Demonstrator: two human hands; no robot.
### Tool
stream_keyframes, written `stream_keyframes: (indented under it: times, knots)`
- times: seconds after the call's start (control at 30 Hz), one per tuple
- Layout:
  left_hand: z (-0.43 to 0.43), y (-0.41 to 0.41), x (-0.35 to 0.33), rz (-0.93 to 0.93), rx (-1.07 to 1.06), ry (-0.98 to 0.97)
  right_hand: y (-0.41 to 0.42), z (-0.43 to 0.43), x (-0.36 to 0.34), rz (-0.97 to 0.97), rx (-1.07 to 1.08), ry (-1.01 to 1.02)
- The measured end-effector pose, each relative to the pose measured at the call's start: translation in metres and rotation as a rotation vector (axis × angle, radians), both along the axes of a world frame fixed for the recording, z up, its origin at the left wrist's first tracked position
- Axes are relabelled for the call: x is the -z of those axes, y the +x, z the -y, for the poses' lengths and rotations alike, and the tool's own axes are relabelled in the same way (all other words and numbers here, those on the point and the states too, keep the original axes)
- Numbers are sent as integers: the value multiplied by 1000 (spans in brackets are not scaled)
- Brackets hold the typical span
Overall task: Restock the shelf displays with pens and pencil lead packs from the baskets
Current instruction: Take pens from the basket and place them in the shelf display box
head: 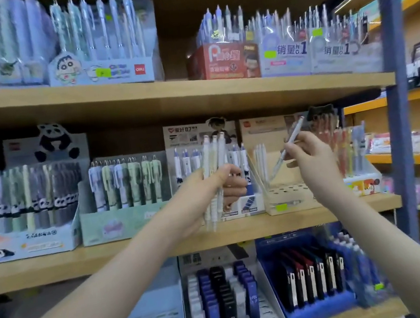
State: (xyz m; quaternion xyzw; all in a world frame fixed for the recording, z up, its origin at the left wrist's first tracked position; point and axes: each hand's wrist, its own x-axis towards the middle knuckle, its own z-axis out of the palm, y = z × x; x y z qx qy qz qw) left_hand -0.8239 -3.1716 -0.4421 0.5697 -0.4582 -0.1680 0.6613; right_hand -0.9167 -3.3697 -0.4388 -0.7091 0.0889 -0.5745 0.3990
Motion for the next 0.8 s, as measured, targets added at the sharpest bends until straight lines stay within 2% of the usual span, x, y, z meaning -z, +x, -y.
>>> stream_keyframes:
  times: [0.27, 0.4, 0.57, 0.67, 0.73, 0.8]
  knots:
    - [18, 10, 4, -118, 6, -56, 18, 14, -2, -318, 26, -145]
    - [23, 15, 6, -137, 34, -64, 24, 15, 2, -388, 65, -207]
    - [29, 15, 8, -176, 72, -65, 29, 21, 8, -476, 68, -151]
    - [33, 13, 7, -212, 111, -61, 28, 19, 13, -472, 156, -207]
    - [33, 11, 7, -228, 157, -44, 20, 10, 15, -371, 219, -255]
    - [33, 8, 7, -192, 215, -3, 8, -7, 14, -229, 119, -232]
